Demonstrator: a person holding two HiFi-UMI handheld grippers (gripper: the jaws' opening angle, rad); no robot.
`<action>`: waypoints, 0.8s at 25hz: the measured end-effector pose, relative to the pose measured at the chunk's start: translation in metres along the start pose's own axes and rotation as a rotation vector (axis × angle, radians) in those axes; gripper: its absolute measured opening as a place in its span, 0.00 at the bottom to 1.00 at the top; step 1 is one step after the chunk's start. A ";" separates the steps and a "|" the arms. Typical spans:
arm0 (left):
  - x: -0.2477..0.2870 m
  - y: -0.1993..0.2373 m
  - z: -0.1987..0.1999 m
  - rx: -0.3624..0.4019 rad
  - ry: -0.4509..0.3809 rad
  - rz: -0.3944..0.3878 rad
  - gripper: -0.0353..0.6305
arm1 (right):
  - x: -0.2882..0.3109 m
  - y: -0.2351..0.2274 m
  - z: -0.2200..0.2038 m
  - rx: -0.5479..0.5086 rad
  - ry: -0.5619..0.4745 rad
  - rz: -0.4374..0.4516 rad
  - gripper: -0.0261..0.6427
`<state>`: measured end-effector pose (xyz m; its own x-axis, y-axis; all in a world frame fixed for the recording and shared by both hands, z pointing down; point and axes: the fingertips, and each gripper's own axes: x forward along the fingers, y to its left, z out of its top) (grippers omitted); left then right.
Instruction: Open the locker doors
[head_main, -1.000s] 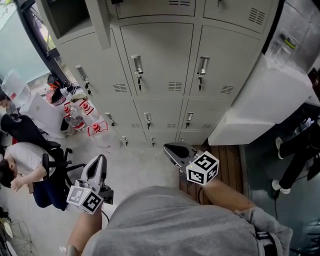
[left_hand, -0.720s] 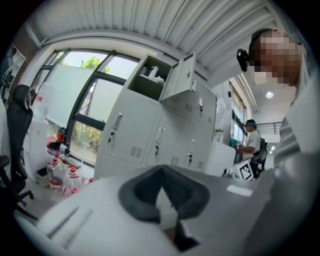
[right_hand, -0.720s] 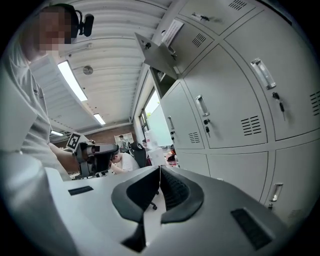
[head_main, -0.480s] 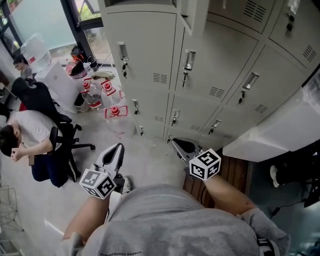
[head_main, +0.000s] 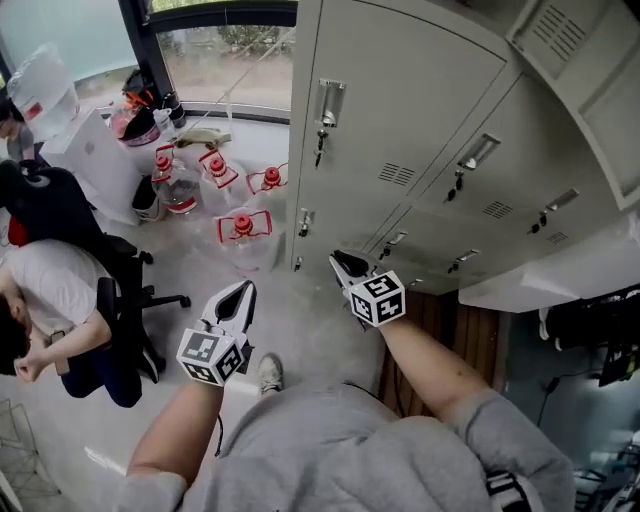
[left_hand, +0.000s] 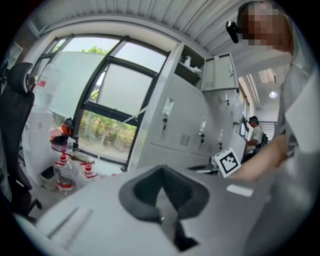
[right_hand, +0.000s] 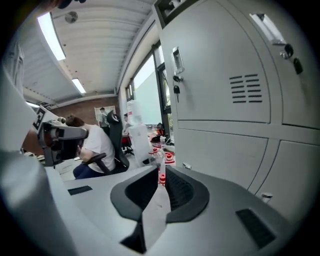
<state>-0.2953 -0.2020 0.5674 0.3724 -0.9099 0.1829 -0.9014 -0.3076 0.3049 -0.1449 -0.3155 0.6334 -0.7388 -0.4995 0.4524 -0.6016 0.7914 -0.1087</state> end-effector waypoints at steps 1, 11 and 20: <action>0.006 0.016 -0.005 0.005 0.017 -0.014 0.06 | 0.021 -0.003 -0.002 0.003 0.015 -0.033 0.06; 0.061 0.124 -0.062 -0.017 0.141 -0.082 0.06 | 0.170 -0.055 -0.045 0.127 0.118 -0.262 0.22; 0.068 0.146 -0.096 -0.058 0.191 -0.115 0.06 | 0.221 -0.094 -0.064 0.185 0.120 -0.415 0.28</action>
<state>-0.3801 -0.2825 0.7144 0.5120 -0.7988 0.3159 -0.8385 -0.3848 0.3858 -0.2327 -0.4776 0.7999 -0.3901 -0.7076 0.5892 -0.8910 0.4514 -0.0479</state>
